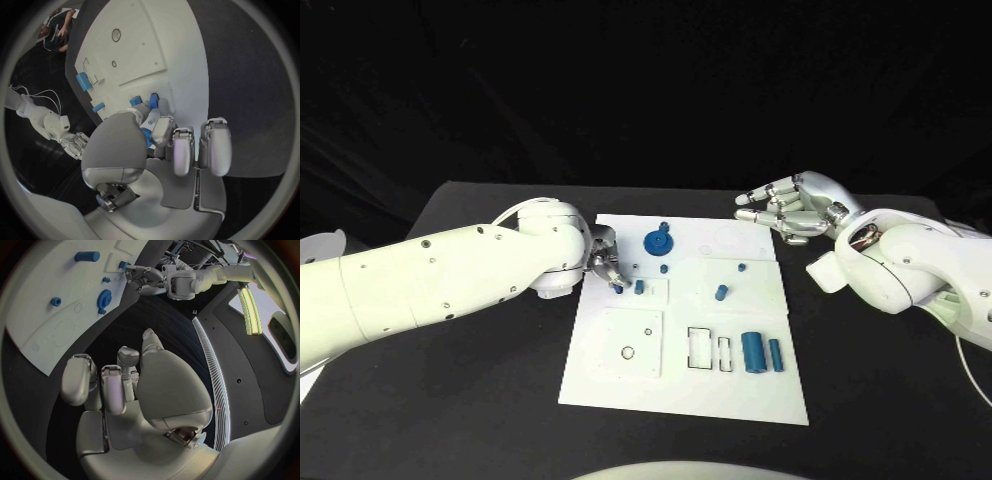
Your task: Assemble the parts on the task board
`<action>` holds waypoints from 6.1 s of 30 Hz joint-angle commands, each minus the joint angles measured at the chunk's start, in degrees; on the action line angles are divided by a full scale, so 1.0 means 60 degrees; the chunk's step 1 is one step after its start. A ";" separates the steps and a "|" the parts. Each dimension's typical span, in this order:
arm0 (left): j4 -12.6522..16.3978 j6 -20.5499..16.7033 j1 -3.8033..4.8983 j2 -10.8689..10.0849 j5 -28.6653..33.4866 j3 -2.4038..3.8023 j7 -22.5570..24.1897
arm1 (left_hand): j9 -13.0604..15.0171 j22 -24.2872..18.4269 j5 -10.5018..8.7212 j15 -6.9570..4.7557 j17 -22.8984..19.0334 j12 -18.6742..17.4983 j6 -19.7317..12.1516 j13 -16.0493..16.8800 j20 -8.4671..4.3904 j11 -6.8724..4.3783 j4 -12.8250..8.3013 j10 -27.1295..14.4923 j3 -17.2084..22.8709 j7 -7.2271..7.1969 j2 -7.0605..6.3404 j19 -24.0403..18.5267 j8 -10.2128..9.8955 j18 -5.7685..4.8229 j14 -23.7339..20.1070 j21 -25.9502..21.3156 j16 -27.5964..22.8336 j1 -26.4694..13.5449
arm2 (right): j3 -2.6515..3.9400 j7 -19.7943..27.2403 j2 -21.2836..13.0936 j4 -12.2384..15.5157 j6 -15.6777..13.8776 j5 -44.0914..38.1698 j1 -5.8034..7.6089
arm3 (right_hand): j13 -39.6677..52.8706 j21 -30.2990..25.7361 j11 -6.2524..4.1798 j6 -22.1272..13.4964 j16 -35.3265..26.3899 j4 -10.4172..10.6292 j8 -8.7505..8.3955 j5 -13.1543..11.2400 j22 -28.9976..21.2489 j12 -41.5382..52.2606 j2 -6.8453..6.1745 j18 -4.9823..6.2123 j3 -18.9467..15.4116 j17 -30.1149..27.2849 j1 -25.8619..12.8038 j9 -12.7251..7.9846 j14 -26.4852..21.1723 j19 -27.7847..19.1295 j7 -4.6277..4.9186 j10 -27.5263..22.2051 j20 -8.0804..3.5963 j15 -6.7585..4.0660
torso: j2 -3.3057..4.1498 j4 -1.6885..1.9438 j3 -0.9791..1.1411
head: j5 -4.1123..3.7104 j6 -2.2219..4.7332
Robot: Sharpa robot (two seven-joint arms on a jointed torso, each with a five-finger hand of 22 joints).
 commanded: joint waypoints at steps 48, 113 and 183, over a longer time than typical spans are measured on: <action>0.0113 -0.0440 -0.0068 -0.0357 0.0468 0.0063 -0.0431 | 0.0270 0.2018 0.0000 -0.0172 0.2512 0.0029 0.0202 0.0000 -0.0141 -0.0080 0.1050 0.0066 -0.2515 -0.0073 0.0058 0.0806 0.0165 -0.0059 0.1005 0.0186 0.0030 -0.1249 | 0.0001 0.0072 -0.0014 0.0053 0.0141 -0.0028 -0.0007 | -0.0057 -0.0081 -0.0019 0.0005 -0.0085 0.0005 0.0034 -0.0016 -0.0068 -0.0086 0.0122 0.0088 -0.0110 0.0779 -0.0060 0.0011 0.0588 -0.0097 0.0021 -0.0077 0.0017 0.0006 | -0.0021 0.0023 -0.0011 | -0.0059 0.0035; -0.1133 -0.2333 -0.0452 0.1318 -0.3327 -0.0204 0.4289 | -0.5523 -0.2808 0.0418 0.0690 -0.1285 -0.9714 0.0553 -1.0299 0.0522 0.1127 -0.0271 -0.2712 -0.1533 0.1040 -0.0287 0.0454 -0.3853 0.0972 0.0429 -0.5992 -0.2525 0.2994 | -0.0001 0.0070 0.0075 0.0010 0.0235 -0.0041 -0.0010 | -0.0040 -0.0079 -0.0021 0.0004 -0.0067 0.0003 0.0035 0.0041 -0.0056 -0.0041 0.0145 0.0085 -0.0132 0.0812 -0.0068 0.0011 0.0596 -0.0086 0.0020 -0.0062 0.0018 0.0007 | 0.0021 -0.0038 -0.0003 | -0.0274 0.0161; -0.0178 -0.2777 -0.0480 -0.0333 -0.2030 0.0239 0.4337 | -0.6035 -0.2295 0.0352 0.0662 -0.1479 -1.0792 0.1452 -1.0523 0.0480 0.1083 -0.1218 -0.1435 0.0610 0.1112 -0.0352 0.0386 -0.4338 0.0909 0.0357 -0.5559 -0.2125 0.2289 | -0.0002 0.0087 0.0068 -0.0017 0.0249 -0.0057 -0.0016 | -0.0032 -0.0086 -0.0024 0.0013 -0.0065 -0.0010 0.0042 0.0062 -0.0063 -0.0009 0.0177 0.0086 -0.0142 0.0820 -0.0055 0.0014 0.0600 -0.0084 0.0017 -0.0051 0.0017 0.0004 | 0.0023 -0.0017 -0.0006 | -0.0177 0.0249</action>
